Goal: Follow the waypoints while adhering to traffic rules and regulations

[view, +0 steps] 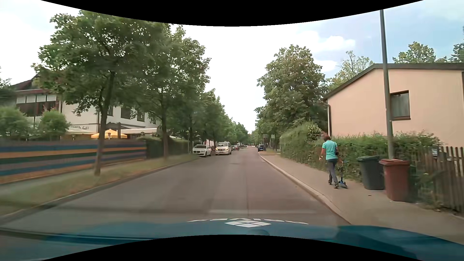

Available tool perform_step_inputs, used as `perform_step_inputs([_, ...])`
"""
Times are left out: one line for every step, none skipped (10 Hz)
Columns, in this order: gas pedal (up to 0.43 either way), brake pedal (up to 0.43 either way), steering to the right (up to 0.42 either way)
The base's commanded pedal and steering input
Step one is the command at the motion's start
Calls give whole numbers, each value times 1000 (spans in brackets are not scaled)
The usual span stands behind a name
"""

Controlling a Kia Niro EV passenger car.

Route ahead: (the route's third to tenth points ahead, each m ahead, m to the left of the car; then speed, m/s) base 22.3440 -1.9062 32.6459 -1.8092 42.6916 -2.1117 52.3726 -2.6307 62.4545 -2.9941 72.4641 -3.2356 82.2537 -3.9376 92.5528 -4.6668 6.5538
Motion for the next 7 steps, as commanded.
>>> perform_step_inputs([150,0,20])
perform_step_inputs([150,0,17])
perform_step_inputs([150,0,14])
perform_step_inputs([150,0,13])
perform_step_inputs([157,0,13])
perform_step_inputs([157,0,13])
perform_step_inputs([169,0,12])
